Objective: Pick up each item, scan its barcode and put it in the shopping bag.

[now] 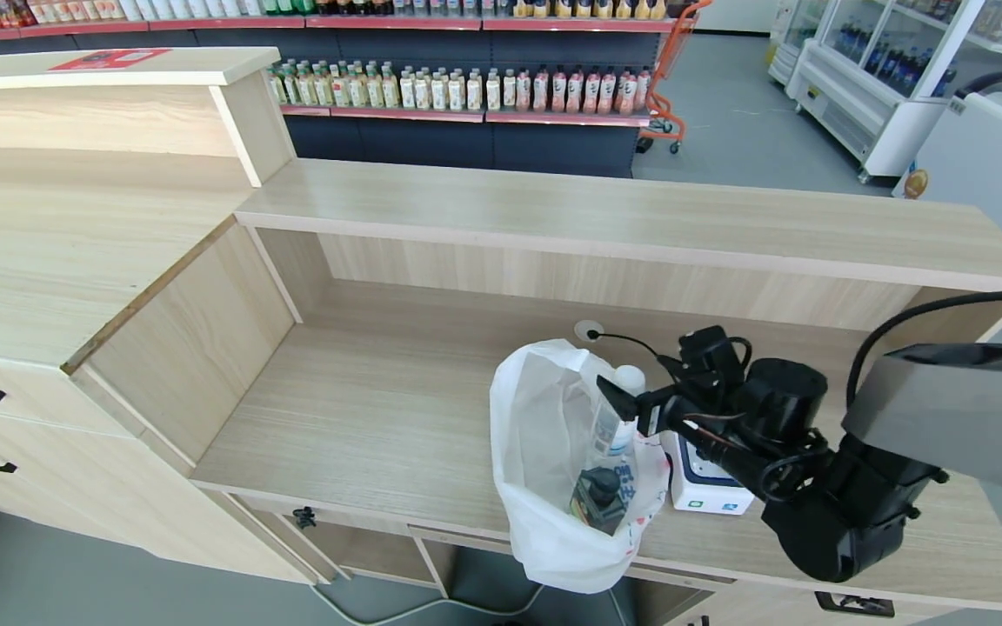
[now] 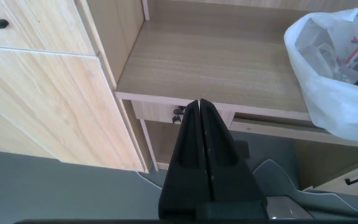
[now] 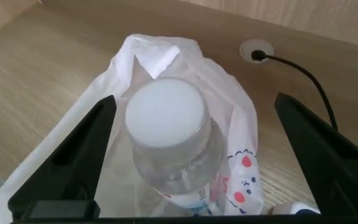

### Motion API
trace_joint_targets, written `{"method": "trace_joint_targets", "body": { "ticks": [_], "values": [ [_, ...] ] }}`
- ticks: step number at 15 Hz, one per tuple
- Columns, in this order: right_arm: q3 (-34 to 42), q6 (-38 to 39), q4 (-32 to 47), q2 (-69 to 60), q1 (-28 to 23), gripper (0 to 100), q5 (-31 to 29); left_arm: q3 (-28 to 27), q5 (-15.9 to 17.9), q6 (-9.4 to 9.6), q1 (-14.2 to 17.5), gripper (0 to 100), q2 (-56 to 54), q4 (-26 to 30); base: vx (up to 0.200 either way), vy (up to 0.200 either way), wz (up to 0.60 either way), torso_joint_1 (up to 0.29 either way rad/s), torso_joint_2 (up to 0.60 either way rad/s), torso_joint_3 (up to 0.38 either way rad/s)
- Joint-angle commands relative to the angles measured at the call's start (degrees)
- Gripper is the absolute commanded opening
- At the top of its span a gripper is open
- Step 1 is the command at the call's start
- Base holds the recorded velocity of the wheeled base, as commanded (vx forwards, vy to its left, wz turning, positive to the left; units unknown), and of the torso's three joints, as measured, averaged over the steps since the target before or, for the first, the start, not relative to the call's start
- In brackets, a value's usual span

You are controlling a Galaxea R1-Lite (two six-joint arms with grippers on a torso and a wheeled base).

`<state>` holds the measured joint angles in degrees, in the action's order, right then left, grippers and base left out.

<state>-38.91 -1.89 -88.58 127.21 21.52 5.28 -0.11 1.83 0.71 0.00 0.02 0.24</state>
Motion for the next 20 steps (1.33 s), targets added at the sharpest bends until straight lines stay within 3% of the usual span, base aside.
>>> {"method": "trace_joint_targets", "body": {
  "ticks": [1,5,7,8,10,12,13,16,20],
  "values": [
    [4.81,0.66,7.89,-18.75,-1.74,100,-0.18,0.02,0.02,0.00,0.00,0,-0.02,0.02,0.000,0.000,0.00,0.000,0.00,0.000],
    [15.01,0.75,26.70,-49.51,-7.01,100,-4.14,-0.07,0.02,0.00,0.00,0,0.06,0.02,0.000,0.000,0.00,0.000,0.00,0.000],
    [18.70,1.27,46.13,-67.71,-7.81,100,-13.80,0.02,0.02,0.00,0.00,0,0.06,0.02,0.000,0.000,0.00,0.000,0.00,0.000],
    [22.74,1.71,50.96,-75.00,-9.12,100,-16.00,-0.07,0.02,0.00,0.00,0,0.06,0.02,0.000,0.000,0.00,0.000,0.00,0.000],
    [33.73,1.36,55.00,-88.98,-13.25,100,-16.35,-0.07,0.02,0.00,0.00,0,0.06,0.02,0.000,0.000,0.00,0.000,0.00,0.000],
    [38.91,1.27,62.12,-101.37,-16.51,100,-16.53,0.02,0.02,0.00,0.00,0,-0.02,-0.07,0.000,0.000,0.00,0.000,0.00,0.000],
    [38.91,1.19,69.24,-107.17,-16.51,100,-17.06,0.02,0.02,0.00,0.00,0,-0.02,0.02,0.000,0.000,0.00,0.000,0.00,0.000],
    [38.91,-0.66,81.02,-120.35,-18.26,100,-16.26,0.02,0.02,0.00,0.00,0,-0.02,0.02,0.000,0.000,0.00,0.000,0.00,0.000],
    [38.91,-0.75,81.72,-122.99,-18.97,100,-15.03,0.02,0.02,0.00,0.00,0,-0.02,0.02,0.000,0.000,0.00,0.000,0.00,0.000]
  ]
}}
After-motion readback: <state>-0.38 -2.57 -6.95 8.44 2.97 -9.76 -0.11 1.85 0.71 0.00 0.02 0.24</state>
